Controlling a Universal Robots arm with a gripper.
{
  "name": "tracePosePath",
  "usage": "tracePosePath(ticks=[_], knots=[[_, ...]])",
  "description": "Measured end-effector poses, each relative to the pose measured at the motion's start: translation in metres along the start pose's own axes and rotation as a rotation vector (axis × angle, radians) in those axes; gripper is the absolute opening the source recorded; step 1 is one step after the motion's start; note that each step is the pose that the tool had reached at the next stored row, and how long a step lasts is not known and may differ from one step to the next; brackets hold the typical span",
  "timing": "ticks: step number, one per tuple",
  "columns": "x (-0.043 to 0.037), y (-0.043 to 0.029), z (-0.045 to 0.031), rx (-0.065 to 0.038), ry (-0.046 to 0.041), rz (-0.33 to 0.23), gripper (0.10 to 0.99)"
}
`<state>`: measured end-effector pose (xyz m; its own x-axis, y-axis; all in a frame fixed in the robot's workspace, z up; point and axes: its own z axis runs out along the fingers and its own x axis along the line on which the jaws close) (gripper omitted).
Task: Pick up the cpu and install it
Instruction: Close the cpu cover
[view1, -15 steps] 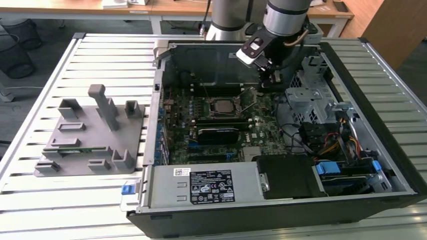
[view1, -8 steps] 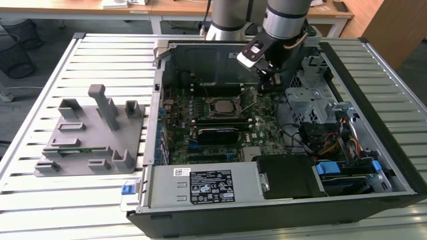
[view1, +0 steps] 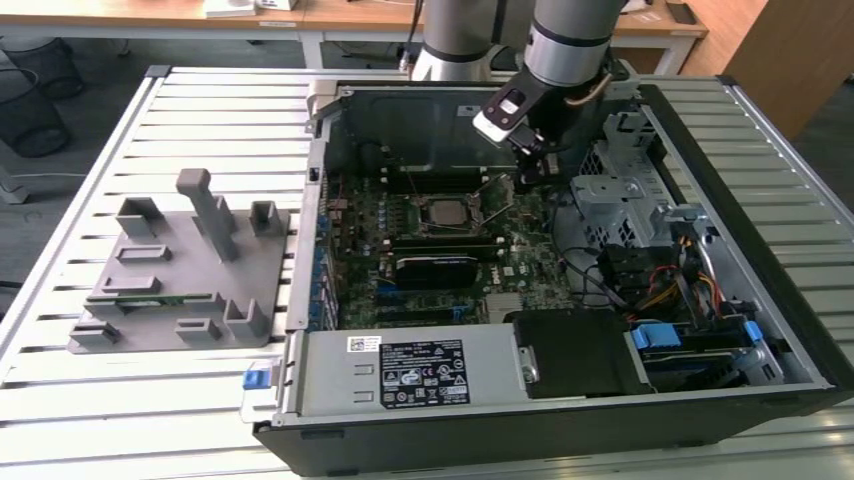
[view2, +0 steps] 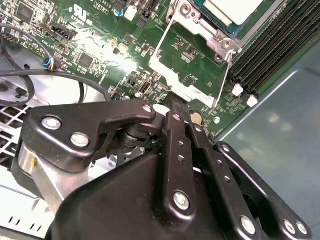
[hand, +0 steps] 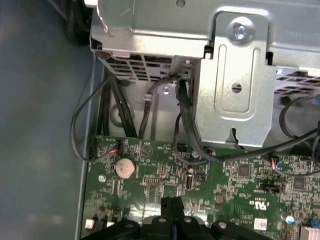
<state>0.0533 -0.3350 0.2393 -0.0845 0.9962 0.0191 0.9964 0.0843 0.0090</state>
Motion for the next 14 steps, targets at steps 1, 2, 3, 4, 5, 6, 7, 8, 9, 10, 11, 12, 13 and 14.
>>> tracePosePath(ticks=[1, 2, 3, 4, 5, 6, 7, 8, 9, 10, 11, 12, 13, 14], knots=[[0.0, -0.0003, 0.0, 0.002, 0.001, 0.0, 0.114], [0.0001, -0.001, -0.0001, 0.002, 0.0025, 0.0, 0.114], [0.0002, -0.0023, -0.0003, 0.002, 0.0039, 0.0, 0.114], [0.0004, -0.0039, -0.0007, 0.002, 0.0054, 0.0, 0.114], [0.0005, -0.0054, -0.0013, 0.002, 0.0067, 0.0, 0.114], [0.0006, -0.0067, -0.002, 0.002, 0.0078, 0.0, 0.114], [0.0008, -0.0081, -0.0031, 0.002, 0.0086, 0.0, 0.114], [0.0009, -0.0097, -0.0042, 0.002, 0.0094, 0.0, 0.114], [0.0011, -0.0116, -0.005, 0.002, 0.0101, 0.0, 0.114], [0.0014, -0.0137, -0.0054, 0.002, 0.0107, 0.0, 0.114], [0.0016, -0.0161, -0.0054, 0.002, 0.0112, 0.0, 0.114], [0.0017, -0.0179, -0.0055, 0.002, 0.011, 0.0, 0.114], [0.0017, -0.019, -0.0054, 0.002, 0.0112, 0.0, 0.114], [0.0019, -0.0204, -0.0053, 0.002, 0.0114, 0.0, 0.114]])
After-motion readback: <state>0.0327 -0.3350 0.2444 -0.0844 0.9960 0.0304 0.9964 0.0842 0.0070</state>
